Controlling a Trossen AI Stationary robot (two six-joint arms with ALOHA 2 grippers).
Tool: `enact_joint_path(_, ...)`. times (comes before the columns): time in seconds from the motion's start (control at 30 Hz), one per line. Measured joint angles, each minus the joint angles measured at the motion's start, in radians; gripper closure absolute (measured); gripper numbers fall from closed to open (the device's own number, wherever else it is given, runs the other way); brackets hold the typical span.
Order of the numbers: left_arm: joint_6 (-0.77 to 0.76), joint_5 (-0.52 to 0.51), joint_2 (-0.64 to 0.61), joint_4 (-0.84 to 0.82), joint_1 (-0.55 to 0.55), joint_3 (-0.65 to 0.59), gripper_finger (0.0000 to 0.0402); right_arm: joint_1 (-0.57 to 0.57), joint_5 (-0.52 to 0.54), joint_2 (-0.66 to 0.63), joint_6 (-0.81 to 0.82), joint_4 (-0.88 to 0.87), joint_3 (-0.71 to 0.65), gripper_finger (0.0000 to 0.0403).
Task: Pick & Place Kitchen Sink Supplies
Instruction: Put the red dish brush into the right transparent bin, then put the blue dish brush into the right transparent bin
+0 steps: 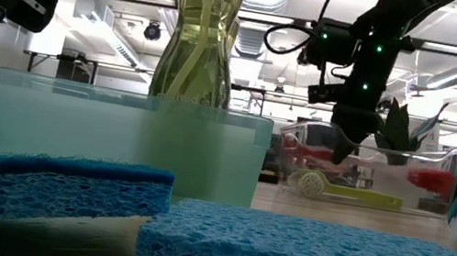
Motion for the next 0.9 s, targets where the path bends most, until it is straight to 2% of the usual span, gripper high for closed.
enact_joint_path(0.2, 0.000, 0.000, 0.000, 0.000, 0.000, 0.000, 0.0401, 0.000, 0.000, -0.001, 0.015, -0.019, 0.046, 0.0252)
enact_joint_path(0.43, 0.000, 0.000, 0.000, 0.000, 0.000, 0.000, 0.0401, 0.016, 0.000, -0.002, -0.011, -0.146, 0.179, 0.0210)
enact_joint_path(0.6, 0.000, 0.000, 0.000, 0.000, 0.000, 0.000, 0.0401, 0.061, -0.048, -0.002, -0.021, -0.200, 0.278, 0.0209)
enact_joint_path(0.83, 0.000, 0.000, 0.000, 0.000, 0.000, 0.000, 0.0401, 0.172, -0.061, -0.002, -0.020, -0.310, 0.407, 0.0222)
enact_joint_path(0.9, 0.000, 0.000, 0.000, 0.000, 0.000, 0.000, 0.0401, 0.206, -0.101, -0.002, -0.019, -0.347, 0.441, 0.0225)
